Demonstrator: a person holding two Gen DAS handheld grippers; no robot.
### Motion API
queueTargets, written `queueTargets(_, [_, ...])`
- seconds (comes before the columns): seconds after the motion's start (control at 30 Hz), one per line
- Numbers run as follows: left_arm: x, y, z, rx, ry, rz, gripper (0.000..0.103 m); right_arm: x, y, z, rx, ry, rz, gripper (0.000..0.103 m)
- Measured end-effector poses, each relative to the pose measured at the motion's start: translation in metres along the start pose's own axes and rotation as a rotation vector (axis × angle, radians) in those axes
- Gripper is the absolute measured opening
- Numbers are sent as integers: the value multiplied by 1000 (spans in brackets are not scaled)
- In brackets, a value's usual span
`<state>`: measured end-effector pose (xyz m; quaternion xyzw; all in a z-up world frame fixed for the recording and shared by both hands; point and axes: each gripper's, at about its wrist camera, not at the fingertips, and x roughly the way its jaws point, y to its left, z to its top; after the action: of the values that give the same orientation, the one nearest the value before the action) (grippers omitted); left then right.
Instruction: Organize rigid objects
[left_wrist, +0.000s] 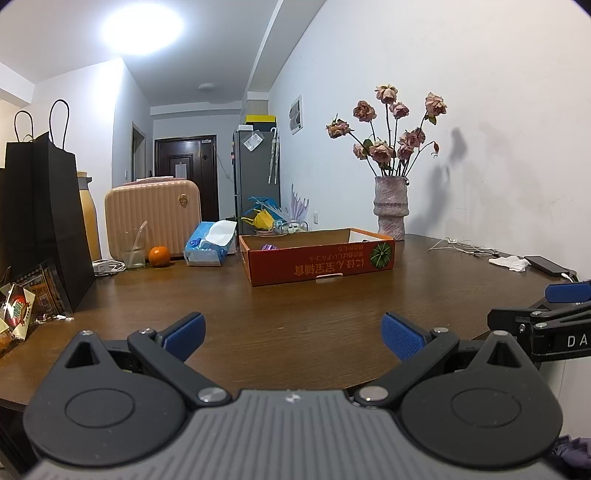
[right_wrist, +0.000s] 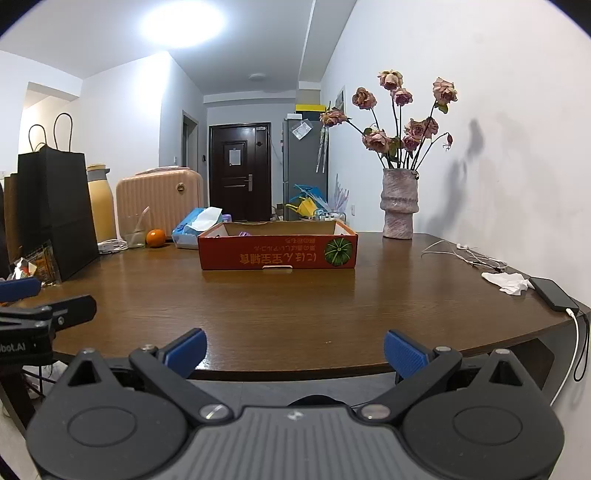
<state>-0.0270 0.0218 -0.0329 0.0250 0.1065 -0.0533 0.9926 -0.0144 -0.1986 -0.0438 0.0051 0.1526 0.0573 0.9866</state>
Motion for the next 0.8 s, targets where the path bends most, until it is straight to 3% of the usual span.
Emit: queueTargets(0.8, [-1, 2, -1, 6, -8, -2, 103, 1, -1, -1, 6, 5, -2, 103])
